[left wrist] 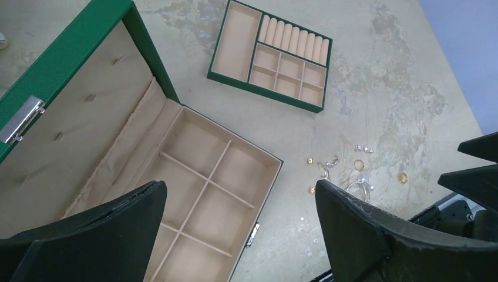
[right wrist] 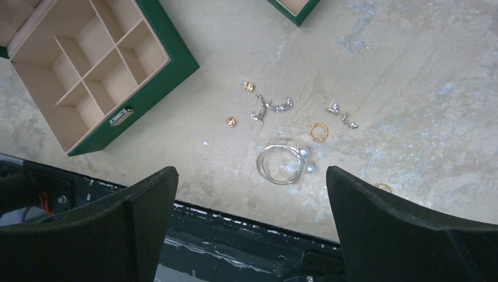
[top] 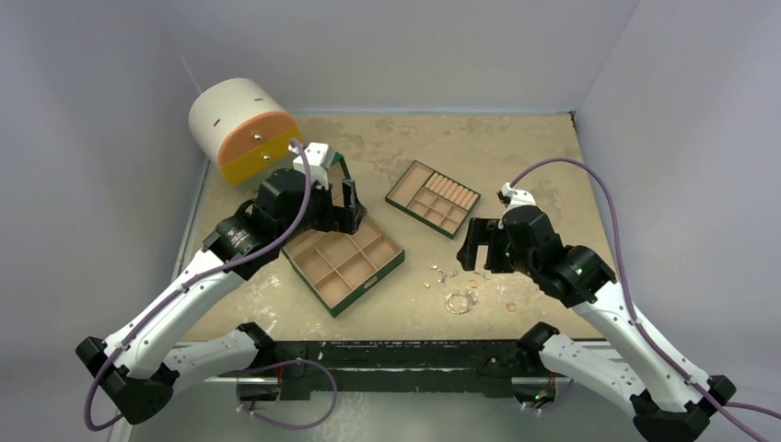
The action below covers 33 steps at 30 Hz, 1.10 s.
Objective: Organize the mixed jewelry
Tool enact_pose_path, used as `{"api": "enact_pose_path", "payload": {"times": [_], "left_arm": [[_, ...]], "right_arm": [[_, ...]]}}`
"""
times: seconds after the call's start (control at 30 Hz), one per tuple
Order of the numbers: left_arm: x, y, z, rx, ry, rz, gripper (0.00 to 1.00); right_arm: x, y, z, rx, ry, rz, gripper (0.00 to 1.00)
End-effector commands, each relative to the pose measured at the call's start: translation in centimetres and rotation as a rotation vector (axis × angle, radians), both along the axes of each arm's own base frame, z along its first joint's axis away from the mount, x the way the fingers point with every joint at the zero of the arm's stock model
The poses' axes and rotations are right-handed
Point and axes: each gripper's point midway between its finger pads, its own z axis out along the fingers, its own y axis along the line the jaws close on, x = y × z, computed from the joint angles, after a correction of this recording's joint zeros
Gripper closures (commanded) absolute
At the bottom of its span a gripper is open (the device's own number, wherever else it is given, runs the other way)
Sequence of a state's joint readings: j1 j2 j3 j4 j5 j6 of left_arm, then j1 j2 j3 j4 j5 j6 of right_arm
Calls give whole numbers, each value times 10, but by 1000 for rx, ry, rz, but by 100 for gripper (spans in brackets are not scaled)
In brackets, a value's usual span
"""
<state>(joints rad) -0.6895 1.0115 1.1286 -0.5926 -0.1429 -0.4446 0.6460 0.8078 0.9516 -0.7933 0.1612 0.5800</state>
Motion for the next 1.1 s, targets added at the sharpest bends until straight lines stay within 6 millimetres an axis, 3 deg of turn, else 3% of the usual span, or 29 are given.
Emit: {"api": "enact_pose_path", "payload": {"times": [0.0, 0.23, 0.73, 1.07], "left_arm": [[0, -3, 25, -30, -82, -27, 2], [-7, 7, 8, -6, -67, -14, 2], [-16, 23, -31, 39, -18, 27, 4], [-20, 26, -41, 56, -10, 19, 4]], "right_arm": [[-10, -13, 6, -22, 14, -40, 1], [-15, -9, -11, -45, 77, -4, 7], [-12, 11, -77, -130, 287, 27, 21], [-13, -1, -118, -247, 379, -85, 29]]}}
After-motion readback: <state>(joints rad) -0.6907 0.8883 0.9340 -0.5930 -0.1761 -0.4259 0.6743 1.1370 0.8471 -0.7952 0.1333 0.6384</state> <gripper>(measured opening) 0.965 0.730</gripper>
